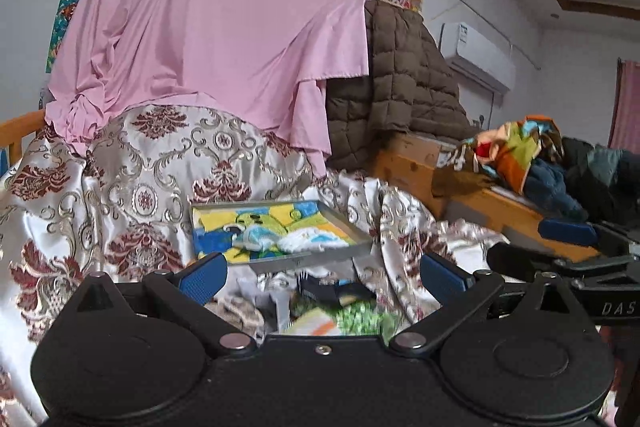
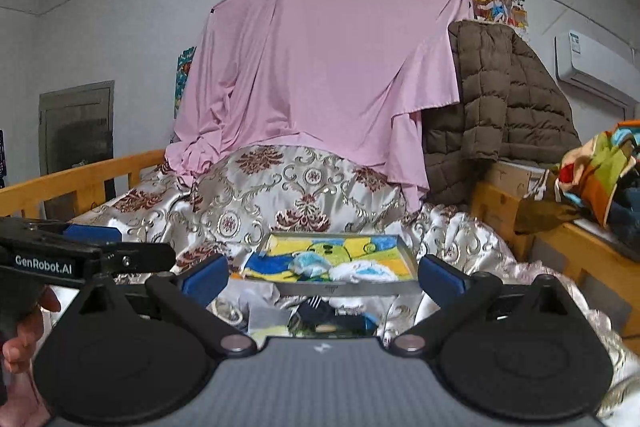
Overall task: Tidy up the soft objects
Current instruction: 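Withdraw both tools from the tray back toward the remaining items, then grasp the white cloth with the left gripper while the right gripper grasps the striped cloth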
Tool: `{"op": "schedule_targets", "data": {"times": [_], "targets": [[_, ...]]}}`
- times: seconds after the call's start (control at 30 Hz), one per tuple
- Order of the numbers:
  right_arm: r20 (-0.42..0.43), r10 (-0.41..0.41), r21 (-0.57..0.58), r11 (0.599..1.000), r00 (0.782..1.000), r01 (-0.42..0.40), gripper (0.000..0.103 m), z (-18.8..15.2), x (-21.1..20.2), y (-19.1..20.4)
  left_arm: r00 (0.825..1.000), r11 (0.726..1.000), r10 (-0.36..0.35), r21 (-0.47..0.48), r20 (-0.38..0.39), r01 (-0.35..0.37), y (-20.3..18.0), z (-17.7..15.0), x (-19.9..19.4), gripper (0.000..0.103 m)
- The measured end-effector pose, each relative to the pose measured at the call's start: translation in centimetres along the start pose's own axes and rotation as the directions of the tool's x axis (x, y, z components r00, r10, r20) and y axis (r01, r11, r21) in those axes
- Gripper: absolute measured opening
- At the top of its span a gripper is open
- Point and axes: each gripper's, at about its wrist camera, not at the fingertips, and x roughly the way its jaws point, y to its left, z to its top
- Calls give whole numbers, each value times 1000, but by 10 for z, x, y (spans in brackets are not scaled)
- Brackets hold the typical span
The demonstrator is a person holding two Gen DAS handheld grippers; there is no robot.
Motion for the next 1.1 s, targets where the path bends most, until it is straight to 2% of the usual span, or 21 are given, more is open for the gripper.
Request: {"op": "schedule_targets", "data": {"times": [0.13, 0.3, 0.43, 0.6, 0.77, 0.97, 1.1], "targets": [[-23, -6, 14, 1000, 1000, 6, 103, -15, -5, -1, 999, 1000, 0, 6, -44, 1, 2, -17, -2, 102], [-92, -15, 44, 999, 996, 19, 103, -42, -2, -3, 992, 1000, 9, 24, -124, -6, 7, -38, 4, 102], [-157, -16, 69, 997, 987, 28, 103, -63, 6, -7, 983, 1000, 11, 24, -185, -6, 12, -52, 13, 102], [-248, -16, 71, 997, 969, 34, 103, -84, 20, -9, 963, 1000, 0, 14, -271, 4, 17, -65, 29, 102], [-334, 13, 78, 997, 943, 13, 103, -100, 35, -8, 931, 999, -28, -29, -364, 19, 24, -71, 51, 102], [-418, 50, 111, 994, 907, -4, 103, -112, 51, -10, 870, 994, -89, -93, -484, 50, 29, -81, 84, 102], [-442, 55, 165, 986, 895, 21, 103, -116, 59, -21, 836, 990, -130, -111, -533, 84, 25, -91, 102, 102]]}}
